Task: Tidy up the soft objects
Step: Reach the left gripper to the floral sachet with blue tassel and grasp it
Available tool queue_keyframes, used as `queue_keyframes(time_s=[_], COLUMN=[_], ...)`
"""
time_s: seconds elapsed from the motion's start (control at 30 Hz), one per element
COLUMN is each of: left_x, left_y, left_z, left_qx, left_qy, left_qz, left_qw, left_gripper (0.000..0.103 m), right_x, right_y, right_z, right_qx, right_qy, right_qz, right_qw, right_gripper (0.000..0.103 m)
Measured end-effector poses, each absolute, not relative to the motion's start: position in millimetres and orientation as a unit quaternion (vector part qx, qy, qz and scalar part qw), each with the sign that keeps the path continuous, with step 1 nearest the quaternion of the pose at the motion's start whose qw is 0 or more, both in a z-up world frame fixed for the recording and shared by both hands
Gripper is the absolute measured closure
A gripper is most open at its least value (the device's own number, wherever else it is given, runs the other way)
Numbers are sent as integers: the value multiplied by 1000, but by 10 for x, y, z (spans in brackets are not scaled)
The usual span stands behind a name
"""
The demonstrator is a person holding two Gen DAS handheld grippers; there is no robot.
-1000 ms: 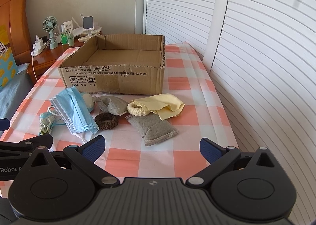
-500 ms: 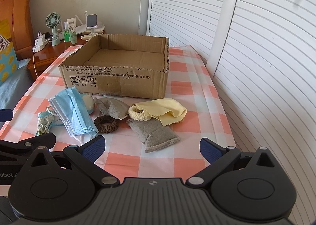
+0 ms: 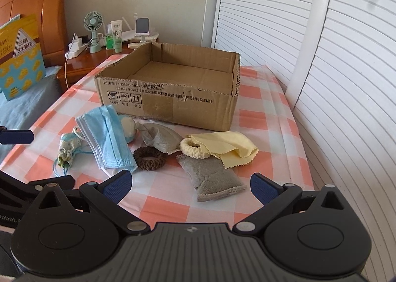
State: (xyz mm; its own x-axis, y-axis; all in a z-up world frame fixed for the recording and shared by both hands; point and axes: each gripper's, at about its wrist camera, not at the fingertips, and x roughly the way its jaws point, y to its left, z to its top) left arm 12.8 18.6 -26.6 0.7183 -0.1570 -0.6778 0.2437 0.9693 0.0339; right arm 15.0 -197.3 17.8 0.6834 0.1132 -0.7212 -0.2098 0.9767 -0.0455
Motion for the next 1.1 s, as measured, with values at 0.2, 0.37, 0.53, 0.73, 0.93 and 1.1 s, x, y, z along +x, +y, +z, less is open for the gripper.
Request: queue_keyframes(time_s=[0.2,0.37,0.53,0.73,0.93,1.1], left_x=[211,279,360,435,539,673], left_y=[337,390,453,487,518,533], left_z=[-525,-666,-769,-785,-799,-805], left_qx=[48,46,31,37,43,39], left_qy=[394,411,430,426,418,414], left_qz=[-100,-98,-101,-106,-120,-118], left_qw=[912,905,897,898,900,902], left_gripper=[1,1,1,0,0,0], right_x=[192,237,298,340,317,311], right_y=[-2021,-2071,-2119,-2098,-2147,-2145], right_z=[-38,-278,-487,-538,-574,-576], right_qx=[-80,-80,-68,-86,-82,-82], right_qy=[405,433,458,449,428,425], right_qz=[103,114,122,144,152,149], right_qw=[905,890,878,877,887,889], right_gripper=[0,0,0,0,0,0])
